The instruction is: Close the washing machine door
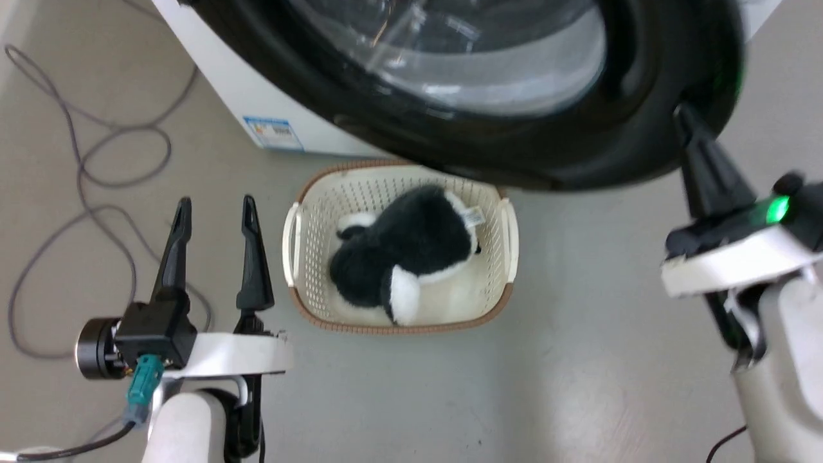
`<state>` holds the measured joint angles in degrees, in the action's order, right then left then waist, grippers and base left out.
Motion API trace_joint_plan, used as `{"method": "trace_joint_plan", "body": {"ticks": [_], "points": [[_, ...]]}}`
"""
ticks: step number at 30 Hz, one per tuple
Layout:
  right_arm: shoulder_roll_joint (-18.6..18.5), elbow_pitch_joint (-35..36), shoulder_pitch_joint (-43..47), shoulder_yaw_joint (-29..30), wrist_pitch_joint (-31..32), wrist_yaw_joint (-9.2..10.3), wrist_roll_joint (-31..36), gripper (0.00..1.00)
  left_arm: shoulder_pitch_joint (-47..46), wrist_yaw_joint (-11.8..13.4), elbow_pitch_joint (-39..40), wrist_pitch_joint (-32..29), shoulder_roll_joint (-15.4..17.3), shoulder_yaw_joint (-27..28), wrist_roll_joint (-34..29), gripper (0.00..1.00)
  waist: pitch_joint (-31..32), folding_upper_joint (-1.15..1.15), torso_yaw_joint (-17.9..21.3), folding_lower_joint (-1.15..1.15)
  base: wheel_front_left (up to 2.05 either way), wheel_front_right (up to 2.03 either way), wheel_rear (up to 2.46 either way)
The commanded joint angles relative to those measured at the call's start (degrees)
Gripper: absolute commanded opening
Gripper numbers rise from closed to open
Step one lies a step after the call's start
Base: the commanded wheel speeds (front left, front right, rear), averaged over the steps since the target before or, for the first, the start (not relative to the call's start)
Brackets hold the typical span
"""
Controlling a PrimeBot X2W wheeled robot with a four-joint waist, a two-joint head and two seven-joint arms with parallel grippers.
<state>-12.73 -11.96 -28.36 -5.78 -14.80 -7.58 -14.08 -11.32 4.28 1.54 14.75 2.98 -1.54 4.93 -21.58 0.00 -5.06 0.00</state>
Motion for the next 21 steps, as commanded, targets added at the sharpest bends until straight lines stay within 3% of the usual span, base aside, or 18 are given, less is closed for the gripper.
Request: {"method": "trace_joint_plan", "body": {"ticks": [1, 10, 21], "points": [[0.4, -1.1, -2.6, 1.0, -0.2, 0.09, 0.3, 0.0, -1.3, -0.1, 0.4, 0.2, -0.1, -0.2, 0.5, 1.0, -2.3, 0.0, -0.6, 0.0, 0.0, 0.0, 0.0], [2.5, -6.2, -13.3, 7.1, -0.2, 0.09, -0.9, 0.0, -4.6, 0.5, 0.6, 0.2, -0.1, -1.3, 2.1, 1.0, -6.9, 0.0, -1.7, 0.0, 0.0, 0.0, 0.0], [0.4, -12.7, -21.1, 10.8, -0.2, 0.09, 0.0, 0.0, -6.1, 1.2, 0.6, 0.2, -0.1, -2.2, 2.8, 1.0, -9.1, 0.0, -2.9, 0.0, 0.0, 0.0, 0.0]]}}
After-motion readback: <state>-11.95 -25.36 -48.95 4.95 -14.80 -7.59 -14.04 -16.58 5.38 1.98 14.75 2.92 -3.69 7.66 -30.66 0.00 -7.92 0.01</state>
